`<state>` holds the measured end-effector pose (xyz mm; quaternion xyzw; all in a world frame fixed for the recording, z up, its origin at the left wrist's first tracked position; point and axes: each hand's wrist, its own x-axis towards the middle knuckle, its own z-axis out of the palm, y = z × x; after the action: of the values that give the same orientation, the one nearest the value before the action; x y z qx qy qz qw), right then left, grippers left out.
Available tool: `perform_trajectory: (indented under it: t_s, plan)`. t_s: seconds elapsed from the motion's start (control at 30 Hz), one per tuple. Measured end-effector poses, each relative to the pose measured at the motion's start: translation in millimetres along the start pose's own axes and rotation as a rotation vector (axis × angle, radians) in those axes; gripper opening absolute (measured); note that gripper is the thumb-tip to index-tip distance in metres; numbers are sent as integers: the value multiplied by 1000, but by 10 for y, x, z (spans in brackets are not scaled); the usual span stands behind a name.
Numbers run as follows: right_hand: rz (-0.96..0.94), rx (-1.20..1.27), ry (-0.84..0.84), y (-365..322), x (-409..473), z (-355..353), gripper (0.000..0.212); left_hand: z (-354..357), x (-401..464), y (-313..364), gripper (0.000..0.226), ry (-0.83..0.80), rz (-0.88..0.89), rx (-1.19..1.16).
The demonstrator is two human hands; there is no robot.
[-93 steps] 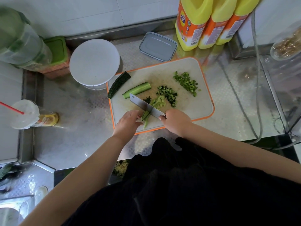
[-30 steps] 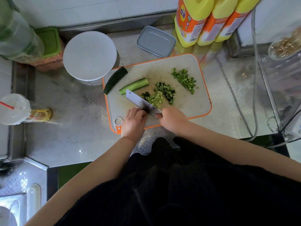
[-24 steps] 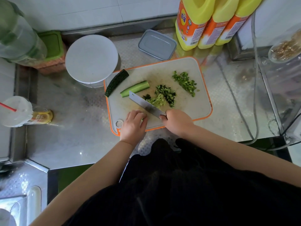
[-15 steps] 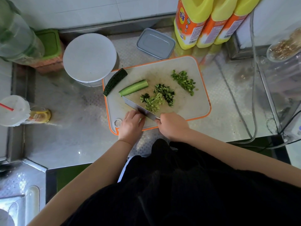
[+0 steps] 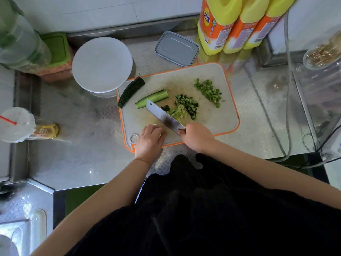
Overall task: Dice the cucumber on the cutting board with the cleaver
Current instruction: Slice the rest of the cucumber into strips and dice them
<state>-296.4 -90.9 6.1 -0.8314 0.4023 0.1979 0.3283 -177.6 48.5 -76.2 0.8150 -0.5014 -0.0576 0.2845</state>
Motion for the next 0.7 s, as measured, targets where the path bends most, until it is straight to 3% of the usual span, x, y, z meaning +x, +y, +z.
perform_trajectory:
  t_s: [0.27,0.7]
  plan:
    - [-90,-93,-3,-97,-161,43,29,-34,-23,-33,25,9,12,8]
    - [-55,-63,-52,-122,-42,130,29,-31,-3,-63,23,-14,30,-13]
